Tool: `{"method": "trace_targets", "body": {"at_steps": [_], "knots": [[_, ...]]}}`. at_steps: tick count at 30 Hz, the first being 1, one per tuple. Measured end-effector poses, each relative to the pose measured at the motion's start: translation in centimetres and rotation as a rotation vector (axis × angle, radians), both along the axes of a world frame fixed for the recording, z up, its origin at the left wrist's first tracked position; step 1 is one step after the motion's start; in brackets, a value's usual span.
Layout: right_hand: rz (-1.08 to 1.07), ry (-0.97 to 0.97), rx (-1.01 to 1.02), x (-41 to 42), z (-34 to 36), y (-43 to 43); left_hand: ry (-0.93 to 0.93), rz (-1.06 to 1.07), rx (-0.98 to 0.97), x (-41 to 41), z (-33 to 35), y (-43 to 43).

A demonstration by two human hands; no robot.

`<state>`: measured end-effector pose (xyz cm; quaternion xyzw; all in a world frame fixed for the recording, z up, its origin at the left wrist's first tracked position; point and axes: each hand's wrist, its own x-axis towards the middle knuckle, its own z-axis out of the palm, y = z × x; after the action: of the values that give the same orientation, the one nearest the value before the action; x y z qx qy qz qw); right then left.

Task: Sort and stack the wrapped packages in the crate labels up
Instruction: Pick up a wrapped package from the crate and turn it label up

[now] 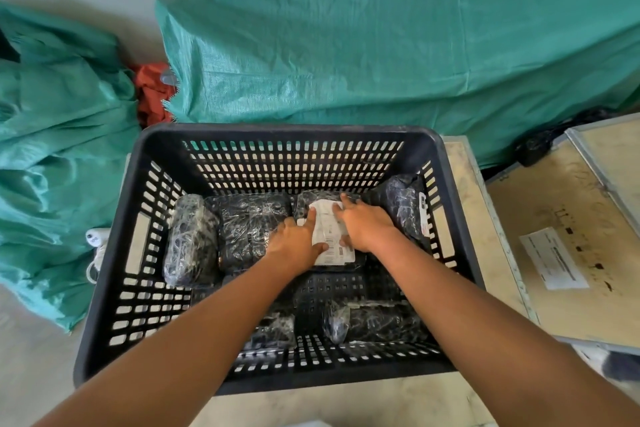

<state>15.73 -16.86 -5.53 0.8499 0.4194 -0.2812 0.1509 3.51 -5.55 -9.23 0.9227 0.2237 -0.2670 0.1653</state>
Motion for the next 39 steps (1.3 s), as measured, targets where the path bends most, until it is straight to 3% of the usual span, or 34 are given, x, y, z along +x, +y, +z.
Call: {"method": "trace_targets", "body": {"at_steps": [4, 9, 13, 17, 21, 25, 29, 33, 39], "knots": [[-0.017, 0.014, 0.021, -0.2, 0.2, 0.0, -0.064, -0.139, 0.233, 0.0, 0.1, 0.7], [-0.196, 0.113, 0.324, -1.2, 2.4, -0.7, -0.053, -0.146, 0.015, -1.0, -1.2, 1.3], [-0.3, -0.065, 0.615, -1.5, 6.3, -3.2, -0.039, -0.153, -0.036, -1.2, -1.6, 2.0], [-0.463, -0.233, 0.484, -2.2, 8.3, -6.0, -0.028, -0.166, -0.039, -1.1, -1.6, 2.2], [-0.613, -0.133, 0.489, -3.1, 8.0, -7.2, -0.018, -0.16, -0.027, -1.1, -1.2, 1.8], [-0.463, -0.161, 0.464, -2.5, 7.2, -7.5, -0.008, -0.158, -0.031, -1.2, -1.0, 1.8], [-0.571, 0.048, 0.543, -1.5, 6.4, -6.9, -0.013, -0.166, -0.022, -1.2, -0.8, 1.8], [-0.62, 0.078, 0.699, -1.0, 5.4, -6.9, -0.118, -0.105, -0.106, -1.2, -0.3, 2.2], [-0.683, 0.105, 0.752, -0.7, 7.0, -6.9, -0.363, -0.151, -0.234, -0.8, 3.1, 2.3]]}}
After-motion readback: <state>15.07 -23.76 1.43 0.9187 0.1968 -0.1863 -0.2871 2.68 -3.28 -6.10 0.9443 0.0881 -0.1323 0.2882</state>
